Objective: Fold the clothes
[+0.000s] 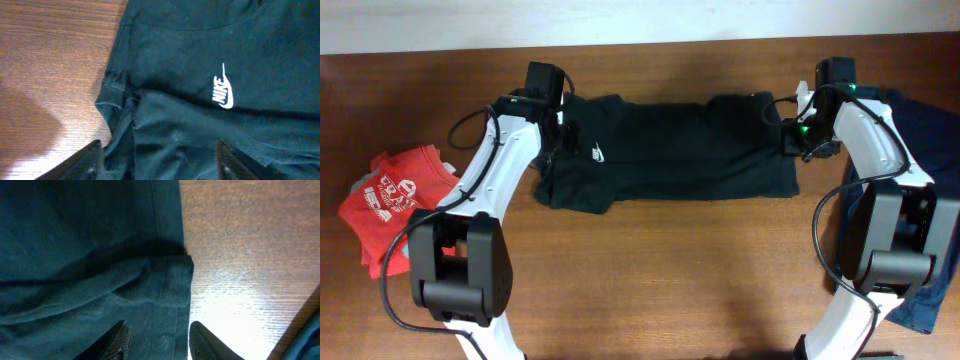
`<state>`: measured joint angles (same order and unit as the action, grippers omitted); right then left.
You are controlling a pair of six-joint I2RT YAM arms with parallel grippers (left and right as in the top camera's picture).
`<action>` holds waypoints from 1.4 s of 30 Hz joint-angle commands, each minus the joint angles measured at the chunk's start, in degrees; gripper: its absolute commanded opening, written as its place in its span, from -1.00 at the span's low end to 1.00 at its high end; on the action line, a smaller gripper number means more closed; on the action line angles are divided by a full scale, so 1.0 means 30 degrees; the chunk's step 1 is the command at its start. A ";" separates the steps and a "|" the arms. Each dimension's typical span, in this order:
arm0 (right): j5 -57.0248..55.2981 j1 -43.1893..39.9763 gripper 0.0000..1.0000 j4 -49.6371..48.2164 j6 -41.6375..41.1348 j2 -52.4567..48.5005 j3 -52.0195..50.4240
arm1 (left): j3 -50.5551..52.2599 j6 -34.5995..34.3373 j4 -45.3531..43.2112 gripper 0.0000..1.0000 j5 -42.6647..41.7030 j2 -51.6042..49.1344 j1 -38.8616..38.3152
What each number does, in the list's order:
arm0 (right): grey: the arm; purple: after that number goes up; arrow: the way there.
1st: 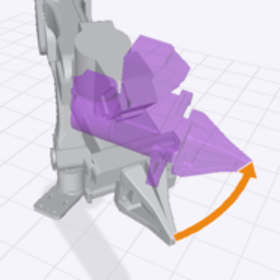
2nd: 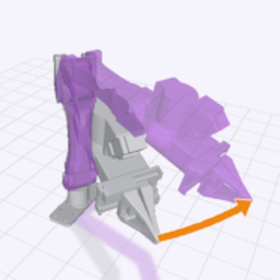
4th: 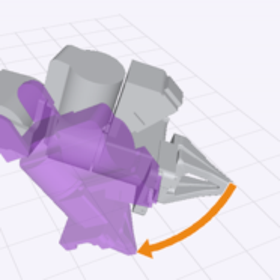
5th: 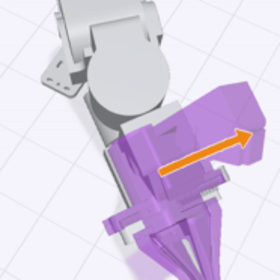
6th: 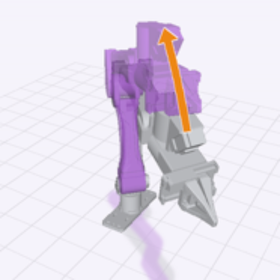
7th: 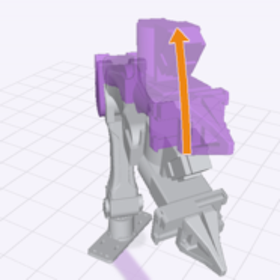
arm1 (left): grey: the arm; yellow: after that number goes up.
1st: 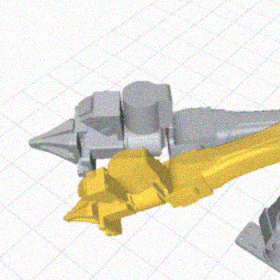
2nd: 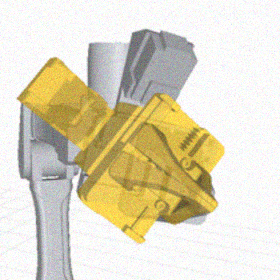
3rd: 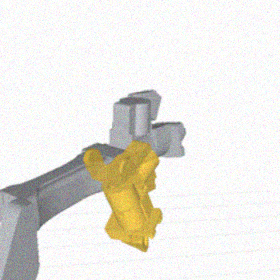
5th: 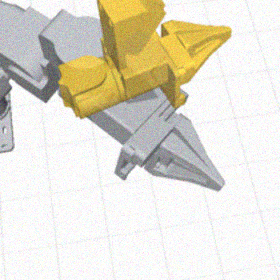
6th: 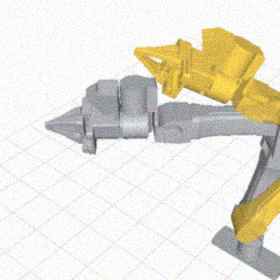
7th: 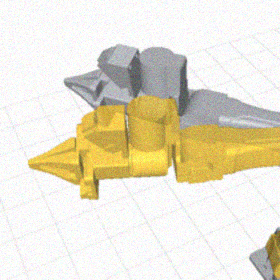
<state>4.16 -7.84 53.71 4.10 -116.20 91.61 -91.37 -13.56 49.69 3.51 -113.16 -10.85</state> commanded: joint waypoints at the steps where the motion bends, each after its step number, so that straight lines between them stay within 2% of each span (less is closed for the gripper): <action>1: 0.0393 0.0124 -0.12 0.0270 0.0000 -0.0146 0.0357 | -0.0051 -0.0102 0.0576 0.48 0.0277 -0.0138 0.0044; 3: 0.0576 0.0124 -0.14 0.0313 0.0000 -0.0146 0.0357 | -0.0051 -0.0109 0.1304 0.48 0.0182 -0.0138 0.0044; 5: 0.0576 0.0131 -0.25 0.0328 0.0000 -0.0146 0.0313 | -0.0051 -0.0109 0.2215 0.46 -0.0437 -0.0138 0.0044; 9: 0.0780 0.0175 -0.31 0.0379 0.0007 -0.0182 0.0153 | 0.0466 -0.0007 0.3111 0.27 -0.0867 -0.0138 0.0007; 15: 0.1195 0.0619 -0.33 0.0306 0.0066 -0.0743 -0.0372 | 0.3067 0.0036 0.1683 0.17 -0.0831 -0.0138 0.0007; 17: 0.1195 0.0736 -0.40 0.0073 0.0058 -0.0984 -0.0656 | 0.3694 0.0044 0.0838 0.01 -0.0969 -0.0138 0.0007; 26: 0.1195 0.0721 -0.42 0.0117 0.0051 -0.1078 -0.0867 | 0.3920 0.0117 0.0087 -0.20 -0.1392 -0.0138 0.0007; 28: 0.1195 0.0721 -0.42 0.0182 0.0058 -0.1078 -0.0867 | 0.3956 0.0109 0.0080 -0.38 -0.1392 -0.0138 0.0007; 30: 0.1195 0.0721 -0.42 0.0270 0.0051 -0.1078 -0.0867 | 0.3963 0.0109 0.0073 -0.67 -0.1392 -0.0138 0.0007; 33: 0.1195 0.0721 -0.42 0.0291 0.0058 -0.1078 -0.0867 | 0.3963 0.0117 0.0080 -0.83 -0.1392 -0.0138 0.0007; 34: 0.1195 0.0721 -0.42 0.0299 0.0051 -0.1078 -0.0867 | 0.3963 0.0117 0.0073 -0.99 -0.1392 -0.0138 0.0007; 39: 0.1195 0.0721 -0.41 0.0306 0.0051 -0.1078 -0.0867 | 0.3738 0.0117 -0.0073 -0.99 -0.1530 -0.0095 0.0007; 42: 0.1195 0.0721 -0.41 0.0306 0.0058 -0.1078 -0.0867 | 0.2492 0.0124 -0.0138 -0.99 -0.1923 -0.0058 0.0044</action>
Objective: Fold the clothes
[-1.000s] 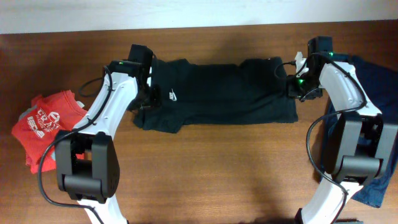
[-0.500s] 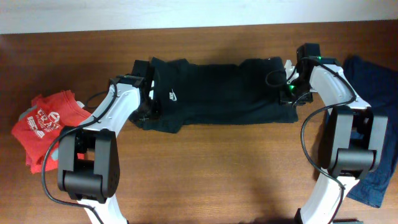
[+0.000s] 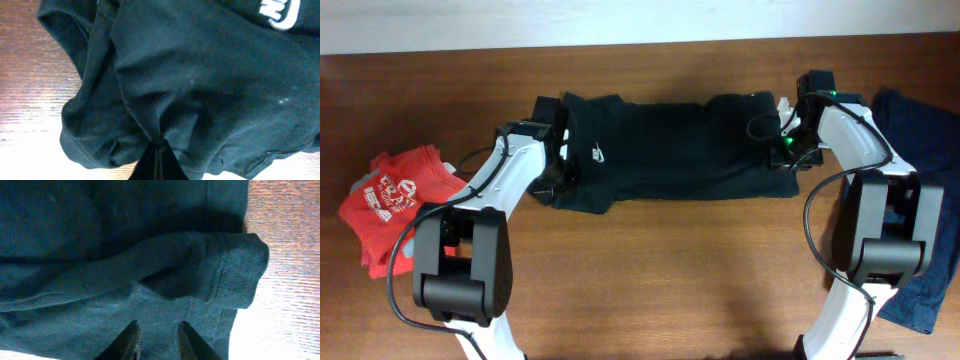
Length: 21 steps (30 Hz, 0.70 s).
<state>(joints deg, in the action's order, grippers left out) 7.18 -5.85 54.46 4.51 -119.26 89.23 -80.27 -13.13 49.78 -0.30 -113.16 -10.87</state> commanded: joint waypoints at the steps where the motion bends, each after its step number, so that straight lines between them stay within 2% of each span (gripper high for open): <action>1: 0.0189 0.0058 -0.41 0.0058 -0.0080 -0.0058 -0.0073 | -0.1982 -0.0022 -0.0175 -0.99 -0.0772 -0.0058 0.0058; 5: 0.0189 0.0058 -0.40 0.0058 -0.0080 -0.0058 -0.0073 | -0.4728 -0.0044 -0.0991 -0.99 -0.0772 -0.0058 0.0182; 9: 0.0189 0.0058 -0.41 0.0058 -0.0080 -0.0058 -0.0073 | -0.5115 -0.0044 -0.2433 -0.99 -0.0765 -0.0073 0.0175; 10: 0.0189 0.0058 -0.41 0.0066 -0.0080 -0.0058 -0.0073 | -0.5115 -0.0044 -0.2412 -0.99 -0.0772 -0.0146 0.0175; 12: 0.0189 0.0058 -0.41 0.0066 -0.0080 -0.0058 -0.0073 | -0.5115 -0.0044 -0.1770 -0.81 -0.0772 -0.0262 0.0160; 15: 0.0189 0.0058 -0.40 0.0058 -0.0080 -0.0058 -0.0073 | -0.5115 -0.0036 -0.0313 -0.77 -0.0758 -0.0430 0.0160; 16: 0.0189 0.0058 -0.40 0.0058 -0.0080 -0.0058 -0.0073 | -0.5115 -0.0036 -0.0066 -0.67 -0.0758 -0.0459 0.0168; 21: 0.0204 0.0058 -0.40 0.0058 -0.0087 -0.0007 -0.0058 | -0.5122 -0.0036 0.0189 -0.66 -0.0772 -0.0459 0.0175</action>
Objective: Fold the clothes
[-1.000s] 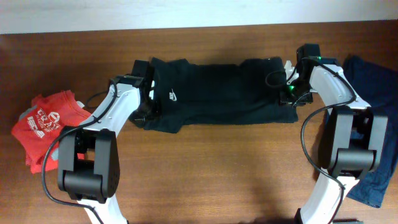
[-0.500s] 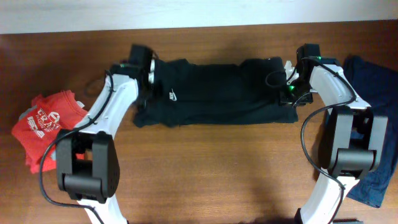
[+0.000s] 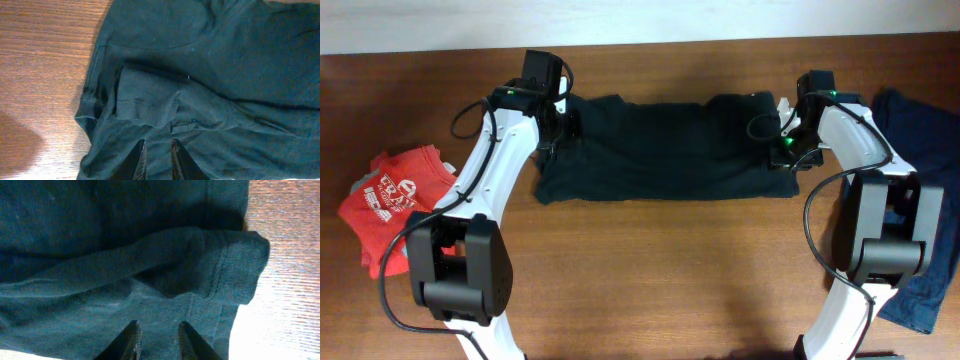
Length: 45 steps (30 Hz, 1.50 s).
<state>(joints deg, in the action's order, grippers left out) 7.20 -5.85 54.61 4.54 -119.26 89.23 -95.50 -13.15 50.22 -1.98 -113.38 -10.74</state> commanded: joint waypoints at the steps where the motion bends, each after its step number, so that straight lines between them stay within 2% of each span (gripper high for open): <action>1: 0.0270 0.0051 -0.32 0.0080 -0.0095 0.0160 0.0262 | -0.0080 0.0029 -0.0444 -0.66 -0.0175 -0.0386 0.0138; 2: 0.0262 0.0051 -0.28 0.0299 -0.0102 0.0306 0.0743 | -0.0160 0.0357 -0.0794 -0.63 -0.0204 -0.0386 0.0168; 5: 0.0262 0.0058 -0.09 0.0947 -0.0102 0.0670 0.2710 | -0.0444 0.1020 -0.2484 -0.10 -0.0219 -0.0386 0.0233; 6: 0.0270 0.0080 -0.01 0.1166 -0.0095 0.0750 0.3577 | -0.0561 0.1217 -0.3060 0.00 -0.0262 -0.0386 0.0262; 8: 0.0262 0.0095 0.15 0.1785 -0.0095 0.0750 0.5340 | -0.0860 0.1392 -0.4044 0.07 -0.0277 -0.0386 0.0321; 13: 0.0262 0.0080 0.18 0.2492 -0.0095 0.0743 0.7665 | -0.1260 0.2353 -0.6492 0.22 -0.0787 -0.0495 0.0889; 14: 0.0284 0.0073 0.18 0.2579 -0.0102 0.0743 0.7730 | -0.1260 0.2718 -0.7905 0.23 -0.1654 -0.0838 0.1246; 19: 0.0415 0.0073 0.17 0.3694 -0.0095 0.0627 0.7723 | -0.1260 0.2907 -1.0724 0.27 -0.3432 -0.2696 0.1894; 28: 0.0415 0.0073 0.18 0.4408 -0.0102 0.0612 0.7723 | -0.1333 0.2827 -1.3682 0.23 -0.5085 -0.6615 0.1960; 37: 0.0401 0.0073 0.18 0.4663 -0.0095 0.0612 0.7723 | -0.1348 0.2827 -1.3850 0.10 -0.5071 -0.7614 0.1960; 40: 0.0401 0.0073 0.18 0.4677 -0.0095 0.0612 0.7723 | -0.1341 0.2841 -1.3566 -0.10 -0.5064 -0.7694 0.1960; 43: 0.0401 0.0073 0.18 0.4750 -0.0095 0.0612 0.7723 | -0.1341 0.2841 -1.3537 -0.07 -0.4728 -0.7898 0.1960; 45: 0.0401 0.0073 0.18 0.4874 -0.0095 0.0612 0.7723 | -0.1348 0.2841 -1.3588 0.08 -0.3636 -0.7978 0.1960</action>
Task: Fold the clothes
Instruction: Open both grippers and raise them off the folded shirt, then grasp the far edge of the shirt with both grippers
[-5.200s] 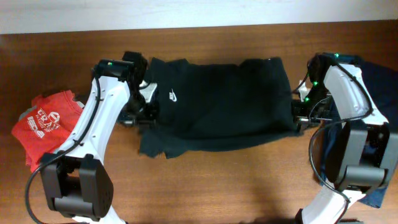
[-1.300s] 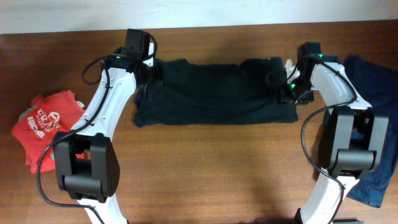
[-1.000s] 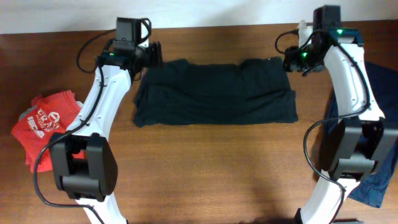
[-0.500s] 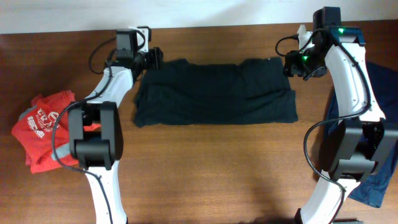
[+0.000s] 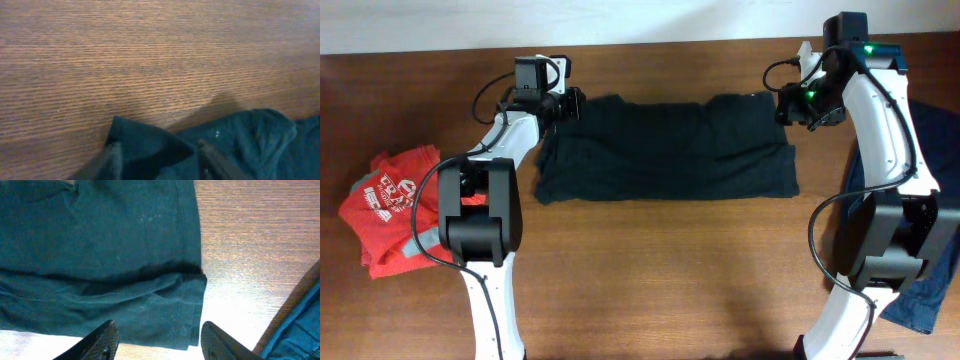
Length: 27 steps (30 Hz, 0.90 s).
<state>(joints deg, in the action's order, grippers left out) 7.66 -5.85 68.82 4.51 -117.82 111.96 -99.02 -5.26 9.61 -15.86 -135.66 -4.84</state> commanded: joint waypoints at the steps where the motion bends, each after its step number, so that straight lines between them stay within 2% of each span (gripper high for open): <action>1: 0.0248 0.0073 0.18 0.0160 -0.0087 0.0131 0.0146 | -0.0168 0.0211 -0.0146 0.11 0.1326 -0.0554 -0.0007; 2: 0.0248 0.0073 0.18 0.0146 -0.0080 0.0131 0.0146 | -0.0175 0.0211 -0.0284 0.21 0.1450 -0.0554 0.0007; 4: 0.0248 0.0073 0.18 0.0138 -0.0087 0.0131 0.0146 | -0.0175 0.0211 -0.0561 0.26 0.1486 -0.0554 0.0073; 12: 0.0248 0.0073 0.18 0.0146 -0.0087 0.0117 0.0146 | -0.0175 0.0211 -0.0474 0.23 0.1348 -0.1129 -0.0080; 15: 0.0248 0.0073 0.18 0.0168 -0.0087 0.0117 0.0146 | -0.0175 0.0211 -0.0474 -0.15 0.1362 -0.1253 -0.0262; 17: 0.0248 0.0073 0.18 0.0138 -0.0087 0.0117 0.0146 | -0.0211 0.0204 -0.0488 -0.62 0.1362 -0.1246 -0.0262; 19: 0.0248 0.0073 0.18 0.0117 -0.0087 0.0117 0.0146 | -0.0539 0.0204 -0.0153 -0.85 0.1348 -0.1246 -0.0204; 23: 0.0248 0.0073 0.14 -0.0270 -0.0087 0.0087 0.0146 | -0.1894 0.0204 0.1268 -0.96 0.1348 -0.1093 -0.0175; 27: 0.0248 0.0073 0.08 -0.1872 -0.0080 -0.0488 0.0138 | -0.4131 0.0197 0.3803 -0.98 0.1362 -0.0896 -0.0153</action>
<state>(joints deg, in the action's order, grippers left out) 7.68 -5.85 65.32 4.51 -117.84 111.96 -105.91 -4.95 18.17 -11.55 -138.37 -5.39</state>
